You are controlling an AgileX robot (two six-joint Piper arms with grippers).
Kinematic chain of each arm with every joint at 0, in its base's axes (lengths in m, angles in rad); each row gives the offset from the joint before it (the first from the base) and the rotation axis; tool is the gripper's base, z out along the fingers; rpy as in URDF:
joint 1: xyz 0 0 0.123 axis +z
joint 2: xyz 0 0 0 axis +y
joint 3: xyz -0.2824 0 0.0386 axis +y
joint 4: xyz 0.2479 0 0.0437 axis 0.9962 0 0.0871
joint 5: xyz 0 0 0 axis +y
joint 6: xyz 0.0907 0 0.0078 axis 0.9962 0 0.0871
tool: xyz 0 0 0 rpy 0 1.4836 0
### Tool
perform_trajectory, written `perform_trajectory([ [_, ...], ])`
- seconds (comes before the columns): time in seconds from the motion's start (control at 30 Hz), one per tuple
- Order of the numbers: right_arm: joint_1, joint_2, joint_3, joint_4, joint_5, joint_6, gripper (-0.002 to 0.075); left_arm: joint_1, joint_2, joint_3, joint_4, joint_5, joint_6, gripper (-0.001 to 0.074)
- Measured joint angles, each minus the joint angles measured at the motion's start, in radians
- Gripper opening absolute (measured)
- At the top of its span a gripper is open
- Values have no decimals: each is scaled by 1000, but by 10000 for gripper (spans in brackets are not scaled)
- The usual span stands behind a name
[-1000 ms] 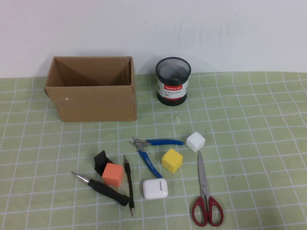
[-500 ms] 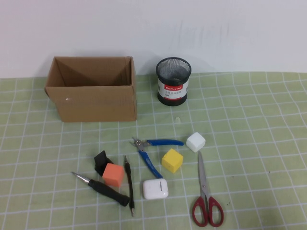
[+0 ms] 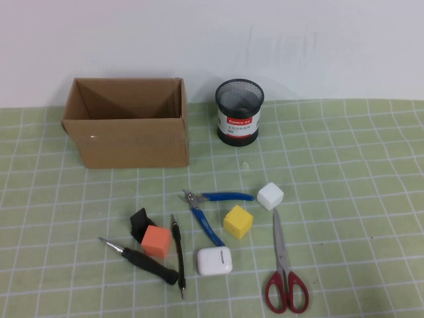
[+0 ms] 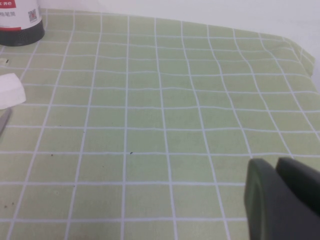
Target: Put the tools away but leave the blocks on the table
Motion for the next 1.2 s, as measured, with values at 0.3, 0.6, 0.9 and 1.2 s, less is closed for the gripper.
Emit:
perform_trajectory([
  [0.3, 0, 0, 0, 0, 0, 0, -11, 0, 0, 0, -235, -159, -221, -4],
  [0.6, 0, 0, 0, 0, 0, 0, -11, 0, 96, -195, -275, 158, -261, -4],
  [0.9, 0, 0, 0, 0, 0, 0, -11, 0, 528, -551, -169, 641, -156, -4],
  [1.2, 0, 0, 0, 0, 0, 0, -11, 0, 902, -656, -228, 675, 70, -4],
])
